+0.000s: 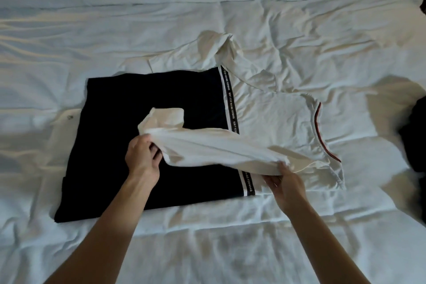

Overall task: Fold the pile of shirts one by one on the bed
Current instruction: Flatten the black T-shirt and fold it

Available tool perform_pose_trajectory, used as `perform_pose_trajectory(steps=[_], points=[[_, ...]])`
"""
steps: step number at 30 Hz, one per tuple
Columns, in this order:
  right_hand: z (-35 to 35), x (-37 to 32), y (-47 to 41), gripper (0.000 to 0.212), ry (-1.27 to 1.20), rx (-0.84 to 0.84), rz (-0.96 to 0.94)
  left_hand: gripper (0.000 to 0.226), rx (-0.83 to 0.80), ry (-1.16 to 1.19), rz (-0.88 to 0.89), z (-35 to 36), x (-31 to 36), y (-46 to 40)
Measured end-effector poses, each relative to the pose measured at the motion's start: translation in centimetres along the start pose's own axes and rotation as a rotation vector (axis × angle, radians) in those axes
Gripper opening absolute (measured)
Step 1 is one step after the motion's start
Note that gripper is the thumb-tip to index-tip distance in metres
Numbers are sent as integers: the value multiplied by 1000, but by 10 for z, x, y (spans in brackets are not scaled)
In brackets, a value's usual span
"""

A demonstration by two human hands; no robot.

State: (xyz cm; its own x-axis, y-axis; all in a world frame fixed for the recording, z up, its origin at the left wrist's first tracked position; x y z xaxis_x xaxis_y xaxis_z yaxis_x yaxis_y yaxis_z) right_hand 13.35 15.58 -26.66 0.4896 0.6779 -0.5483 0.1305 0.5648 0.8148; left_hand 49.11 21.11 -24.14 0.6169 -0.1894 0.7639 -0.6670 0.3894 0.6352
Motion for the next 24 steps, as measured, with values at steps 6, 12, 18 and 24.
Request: perform_pose_trajectory(steps=[6,12,18,24], points=[[7,33,9,21,-32,-42,100,9,14,236,-209,-44,-28,20],[58,64,39,34,67,-297,204,25,4,-101,-379,-37,-40,31],[94,63,47,40,-17,-346,174,34,348,-245,-269,-52,-66,86],[96,43,53,41,-46,-403,168,60,-248,317,-840,22,-124,140]])
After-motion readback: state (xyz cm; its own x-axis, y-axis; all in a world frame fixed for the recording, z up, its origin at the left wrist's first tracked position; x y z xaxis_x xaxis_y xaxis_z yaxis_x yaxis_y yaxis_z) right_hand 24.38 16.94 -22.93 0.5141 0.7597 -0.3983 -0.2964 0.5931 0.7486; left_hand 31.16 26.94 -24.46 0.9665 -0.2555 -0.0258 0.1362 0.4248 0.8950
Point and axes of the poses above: each hand's wrist, its own y-axis away from the middle knuckle, its own z-axis out of the palm, x = y × z, the point moved 7 cm from there along -y, towards the middle knuckle
